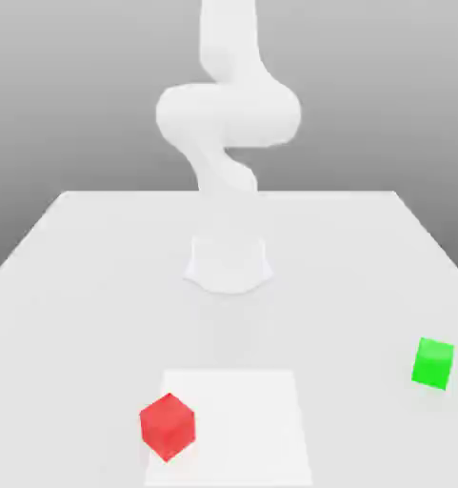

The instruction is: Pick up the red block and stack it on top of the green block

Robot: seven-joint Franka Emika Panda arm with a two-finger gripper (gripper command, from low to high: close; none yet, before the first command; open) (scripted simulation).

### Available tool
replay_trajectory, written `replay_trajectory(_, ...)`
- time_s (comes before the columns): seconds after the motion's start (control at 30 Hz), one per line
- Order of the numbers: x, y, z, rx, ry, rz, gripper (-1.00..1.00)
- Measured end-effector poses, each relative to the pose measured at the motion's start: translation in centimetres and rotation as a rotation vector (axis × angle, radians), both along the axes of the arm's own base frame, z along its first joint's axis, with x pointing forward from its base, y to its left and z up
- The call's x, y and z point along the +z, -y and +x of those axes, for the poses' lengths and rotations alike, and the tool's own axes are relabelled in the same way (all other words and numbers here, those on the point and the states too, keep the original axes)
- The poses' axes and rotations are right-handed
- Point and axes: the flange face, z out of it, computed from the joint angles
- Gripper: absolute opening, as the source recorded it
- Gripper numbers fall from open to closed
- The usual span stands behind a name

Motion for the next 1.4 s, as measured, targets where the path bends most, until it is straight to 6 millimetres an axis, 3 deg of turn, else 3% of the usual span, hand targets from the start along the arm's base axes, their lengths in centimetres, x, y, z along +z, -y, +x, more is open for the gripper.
replay_trajectory(0.2,-11.8,2.0,6.3,-0.177,-0.186,0.058,0.00)
replay_trajectory(0.4,-24.1,4.6,8.9,-0.348,-0.362,0.126,0.00)
replay_trajectory(0.57,-34.3,6.4,8.5,-0.493,-0.505,0.193,0.00)
replay_trajectory(0.73,-43.8,7.4,5.9,-0.635,-0.647,0.271,0.00)
replay_trajectory(0.93,-51.5,7.4,5.3,-0.663,-0.677,0.287,0.00)
replay_trajectory(0.97,-52.1,7.4,5.2,-0.662,-0.677,0.286,-1.00)
replay_trajectory(1.2,-52.0,7.4,5.3,-0.663,-0.676,0.287,-1.00)
replay_trajectory(1.37,-46.8,7.4,5.3,-0.663,-0.676,0.286,-1.00)
replay_trajectory(1.4,-46.1,6.3,5.4,-0.631,-0.679,0.276,-1.00)
